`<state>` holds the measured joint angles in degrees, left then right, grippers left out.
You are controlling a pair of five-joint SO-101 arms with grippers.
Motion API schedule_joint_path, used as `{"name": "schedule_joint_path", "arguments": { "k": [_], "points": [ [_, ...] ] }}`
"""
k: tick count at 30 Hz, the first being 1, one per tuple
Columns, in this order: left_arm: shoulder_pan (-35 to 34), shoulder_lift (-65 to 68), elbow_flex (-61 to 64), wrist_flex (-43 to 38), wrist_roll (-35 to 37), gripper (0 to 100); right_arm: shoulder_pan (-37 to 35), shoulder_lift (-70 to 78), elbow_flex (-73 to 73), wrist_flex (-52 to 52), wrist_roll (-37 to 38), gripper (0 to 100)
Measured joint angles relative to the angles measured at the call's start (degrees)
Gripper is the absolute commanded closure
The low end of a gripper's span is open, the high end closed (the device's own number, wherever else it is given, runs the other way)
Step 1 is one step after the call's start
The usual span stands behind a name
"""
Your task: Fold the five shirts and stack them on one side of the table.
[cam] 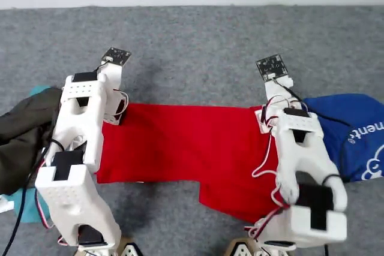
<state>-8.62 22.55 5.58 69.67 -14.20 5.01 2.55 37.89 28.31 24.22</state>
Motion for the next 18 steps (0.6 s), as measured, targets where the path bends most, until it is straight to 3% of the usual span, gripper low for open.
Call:
{"name": "schedule_joint_path", "arguments": {
  "k": [8,18],
  "points": [
    [-0.18,0.0,-1.23,1.05,0.0,91,0.0,4.4,-2.55,-3.25,0.0,80.8],
    [-0.44,-8.79,-14.51,19.78,0.09,91,0.0,-4.66,-17.14,19.69,0.0,80.6]
  ]
}}
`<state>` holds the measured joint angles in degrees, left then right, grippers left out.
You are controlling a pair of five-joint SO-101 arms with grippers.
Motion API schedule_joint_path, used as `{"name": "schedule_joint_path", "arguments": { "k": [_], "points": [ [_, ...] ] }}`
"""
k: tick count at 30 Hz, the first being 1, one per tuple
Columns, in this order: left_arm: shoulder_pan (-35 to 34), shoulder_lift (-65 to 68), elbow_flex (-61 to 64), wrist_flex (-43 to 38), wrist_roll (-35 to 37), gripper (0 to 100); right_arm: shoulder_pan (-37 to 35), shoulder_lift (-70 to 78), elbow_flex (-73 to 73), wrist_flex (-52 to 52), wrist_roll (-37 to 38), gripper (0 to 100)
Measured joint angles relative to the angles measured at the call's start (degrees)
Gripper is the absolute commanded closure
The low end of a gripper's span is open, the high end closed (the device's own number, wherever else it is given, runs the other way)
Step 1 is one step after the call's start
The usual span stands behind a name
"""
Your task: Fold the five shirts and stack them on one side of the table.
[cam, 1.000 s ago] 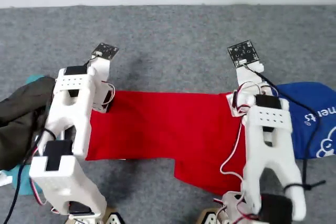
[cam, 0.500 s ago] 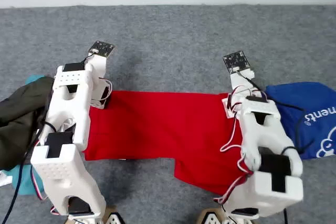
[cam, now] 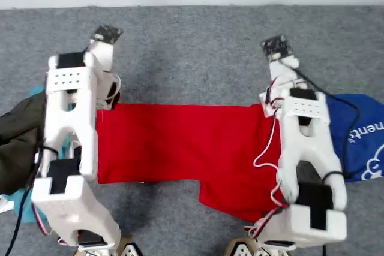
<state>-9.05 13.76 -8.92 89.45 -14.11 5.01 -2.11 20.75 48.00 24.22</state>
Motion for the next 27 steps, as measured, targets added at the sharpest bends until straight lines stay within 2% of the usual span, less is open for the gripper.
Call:
{"name": "schedule_joint_path", "arguments": {
  "k": [5,16,22,27],
  "points": [
    [0.0,-4.13,0.18,8.62,0.09,91,0.0,-8.18,-2.9,12.92,0.0,80.6],
    [1.14,-5.27,12.66,9.85,0.09,91,0.0,-17.76,-2.9,32.88,0.0,80.8],
    [-0.62,-5.27,16.97,4.22,-0.18,91,0.0,-22.51,-2.9,37.36,0.0,80.8],
    [-3.16,-5.27,24.09,-2.99,-5.98,91,0.0,-26.64,-2.9,39.12,0.0,80.8]
  ]
}}
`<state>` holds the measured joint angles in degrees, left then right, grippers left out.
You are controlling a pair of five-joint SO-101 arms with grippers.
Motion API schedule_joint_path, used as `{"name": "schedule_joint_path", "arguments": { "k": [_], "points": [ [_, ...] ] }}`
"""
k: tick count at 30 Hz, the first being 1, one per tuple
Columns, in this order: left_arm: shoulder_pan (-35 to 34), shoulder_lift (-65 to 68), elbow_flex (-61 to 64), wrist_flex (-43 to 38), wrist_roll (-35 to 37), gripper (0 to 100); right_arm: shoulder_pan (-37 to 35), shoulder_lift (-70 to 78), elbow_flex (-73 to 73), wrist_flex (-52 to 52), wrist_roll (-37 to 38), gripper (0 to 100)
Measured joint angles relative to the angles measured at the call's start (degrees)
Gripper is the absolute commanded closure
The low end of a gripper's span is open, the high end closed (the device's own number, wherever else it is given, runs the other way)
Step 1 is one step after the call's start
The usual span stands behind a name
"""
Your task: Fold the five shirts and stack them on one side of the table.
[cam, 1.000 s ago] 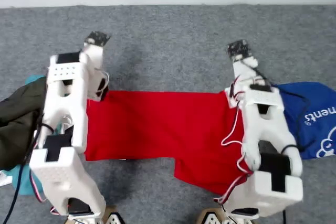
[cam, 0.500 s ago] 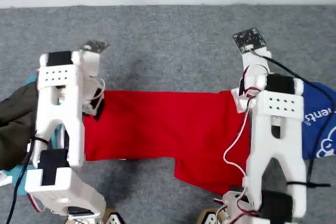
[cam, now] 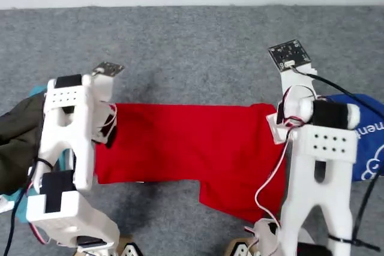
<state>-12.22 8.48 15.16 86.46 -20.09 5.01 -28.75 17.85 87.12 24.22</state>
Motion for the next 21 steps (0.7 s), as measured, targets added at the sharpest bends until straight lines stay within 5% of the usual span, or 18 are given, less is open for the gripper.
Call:
{"name": "schedule_joint_path", "arguments": {
  "k": [13,21],
  "points": [
    [-6.42,-0.26,6.68,-10.55,-5.89,91,-0.09,-5.89,0.0,3.87,3.6,80.8],
    [-0.26,-4.48,-0.35,4.84,-4.57,91,-0.18,-5.98,0.0,3.87,3.6,80.8]
  ]
}}
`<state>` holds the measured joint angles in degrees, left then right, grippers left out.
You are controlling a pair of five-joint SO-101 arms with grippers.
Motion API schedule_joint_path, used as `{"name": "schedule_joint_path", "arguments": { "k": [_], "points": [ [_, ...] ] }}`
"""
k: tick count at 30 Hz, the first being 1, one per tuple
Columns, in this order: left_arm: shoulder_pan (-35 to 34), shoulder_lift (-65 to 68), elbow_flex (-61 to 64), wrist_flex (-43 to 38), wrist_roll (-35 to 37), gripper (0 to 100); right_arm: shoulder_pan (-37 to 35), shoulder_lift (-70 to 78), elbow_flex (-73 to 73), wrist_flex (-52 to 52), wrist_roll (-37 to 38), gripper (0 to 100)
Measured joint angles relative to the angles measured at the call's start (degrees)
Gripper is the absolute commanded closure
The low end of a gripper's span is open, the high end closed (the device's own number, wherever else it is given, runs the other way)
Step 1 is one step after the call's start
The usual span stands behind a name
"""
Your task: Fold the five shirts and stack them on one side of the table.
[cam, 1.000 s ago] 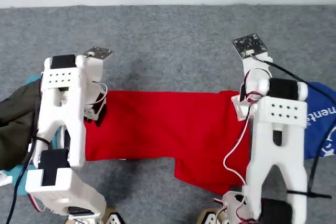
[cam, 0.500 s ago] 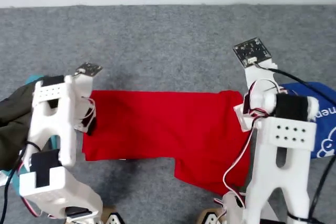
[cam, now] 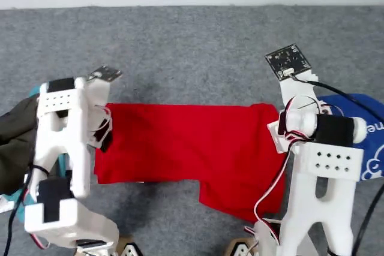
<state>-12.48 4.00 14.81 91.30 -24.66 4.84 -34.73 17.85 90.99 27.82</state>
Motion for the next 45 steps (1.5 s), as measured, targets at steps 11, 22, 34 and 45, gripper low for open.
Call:
{"name": "schedule_joint_path", "arguments": {
  "k": [11,22,34,45],
  "points": [
    [5.71,1.58,5.19,-7.03,2.64,91,0.18,-0.09,3.6,0.0,0.0,80.8],
    [-1.23,13.27,4.48,-13.54,2.64,91,0.0,-0.09,3.78,0.0,0.0,80.8],
    [-4.31,15.91,1.14,-13.63,0.88,91,0.0,-0.09,3.96,0.0,0.0,80.8],
    [-6.42,16.26,-11.87,-2.64,1.05,91,-0.62,-0.09,7.21,0.0,4.92,80.8]
  ]
}}
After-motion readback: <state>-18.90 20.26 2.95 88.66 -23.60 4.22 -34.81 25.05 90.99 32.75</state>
